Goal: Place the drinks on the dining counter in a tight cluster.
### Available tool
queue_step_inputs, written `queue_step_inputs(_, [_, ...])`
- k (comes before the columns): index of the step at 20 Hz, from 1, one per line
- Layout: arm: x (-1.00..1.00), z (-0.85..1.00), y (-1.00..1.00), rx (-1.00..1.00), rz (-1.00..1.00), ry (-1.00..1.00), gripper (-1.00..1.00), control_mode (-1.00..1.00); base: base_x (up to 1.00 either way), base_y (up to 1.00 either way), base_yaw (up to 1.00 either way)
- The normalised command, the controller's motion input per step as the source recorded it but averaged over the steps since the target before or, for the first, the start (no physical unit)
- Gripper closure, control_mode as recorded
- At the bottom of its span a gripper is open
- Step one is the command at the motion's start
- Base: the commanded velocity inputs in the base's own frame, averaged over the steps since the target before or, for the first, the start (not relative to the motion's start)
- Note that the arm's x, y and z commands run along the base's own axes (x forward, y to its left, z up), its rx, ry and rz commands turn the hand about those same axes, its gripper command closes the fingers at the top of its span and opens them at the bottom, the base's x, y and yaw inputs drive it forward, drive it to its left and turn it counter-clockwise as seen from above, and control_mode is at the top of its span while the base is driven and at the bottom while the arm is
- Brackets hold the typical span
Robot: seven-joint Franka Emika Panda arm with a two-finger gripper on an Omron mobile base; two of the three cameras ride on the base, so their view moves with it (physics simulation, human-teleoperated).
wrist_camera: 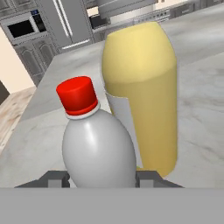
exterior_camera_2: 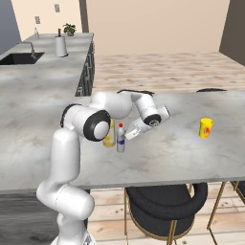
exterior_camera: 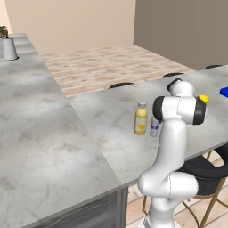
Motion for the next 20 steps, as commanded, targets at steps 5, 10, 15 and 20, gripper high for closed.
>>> queue_step_inputs(5, [0.0, -0.18, 0.0, 0.0, 0.0, -0.04, 1.0, -1.0, 0.0, 0.0, 0.0])
queue_step_inputs(10, [0.0, -0.13, 0.0, 0.0, 0.0, -0.04, 1.0, -1.0, 0.0, 0.0, 0.0])
queue_step_inputs(15, [0.0, 0.0, 0.0, 0.0, 0.0, 0.0, 1.0, -1.0, 0.0, 0.0, 0.0])
queue_step_inputs(20, [0.0, 0.0, 0.0, 0.0, 0.0, 0.0, -1.0, -1.0, 0.0, 0.0, 0.0])
